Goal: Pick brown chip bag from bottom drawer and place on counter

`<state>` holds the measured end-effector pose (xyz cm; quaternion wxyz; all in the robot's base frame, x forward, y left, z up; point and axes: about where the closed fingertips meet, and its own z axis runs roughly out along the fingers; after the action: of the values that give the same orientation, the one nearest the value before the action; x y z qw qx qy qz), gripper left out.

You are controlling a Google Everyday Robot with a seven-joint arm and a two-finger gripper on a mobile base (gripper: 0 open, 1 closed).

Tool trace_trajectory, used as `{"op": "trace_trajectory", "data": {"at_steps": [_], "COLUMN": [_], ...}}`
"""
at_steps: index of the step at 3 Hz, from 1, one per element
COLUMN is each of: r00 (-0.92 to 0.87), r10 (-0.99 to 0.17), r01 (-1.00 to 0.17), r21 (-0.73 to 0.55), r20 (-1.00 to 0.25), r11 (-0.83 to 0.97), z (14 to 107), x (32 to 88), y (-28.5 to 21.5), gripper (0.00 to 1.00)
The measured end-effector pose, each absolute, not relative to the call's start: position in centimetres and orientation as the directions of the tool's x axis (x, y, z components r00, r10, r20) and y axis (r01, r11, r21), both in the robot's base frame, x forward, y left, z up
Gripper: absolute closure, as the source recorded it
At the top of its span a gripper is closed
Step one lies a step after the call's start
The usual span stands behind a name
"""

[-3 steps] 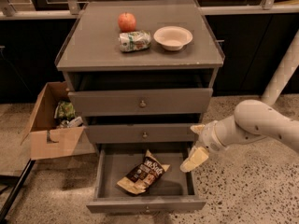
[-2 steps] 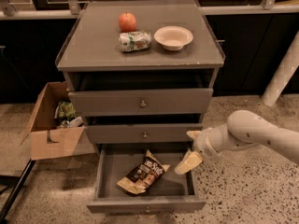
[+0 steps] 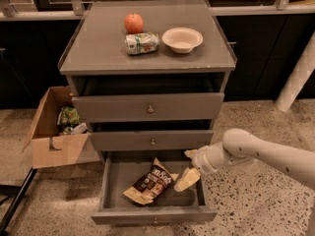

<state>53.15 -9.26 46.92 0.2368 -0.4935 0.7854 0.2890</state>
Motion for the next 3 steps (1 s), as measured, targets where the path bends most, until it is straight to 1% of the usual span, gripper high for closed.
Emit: {"op": "trace_trajectory", "data": {"at_steps": [1,3], "r00": [-0.423,-0.425], "r10": [-0.653,-0.663], "r01": [-0.906,-0.905], "r21": [0.285,0.266], "r20": [-0.628,-0.616], "r11": [0.312,0.333], "z": [43.07,42.43], "x": [52.99,52.71], "y": [-7.47,-7.08], "gripper": [0.0,0.0]}}
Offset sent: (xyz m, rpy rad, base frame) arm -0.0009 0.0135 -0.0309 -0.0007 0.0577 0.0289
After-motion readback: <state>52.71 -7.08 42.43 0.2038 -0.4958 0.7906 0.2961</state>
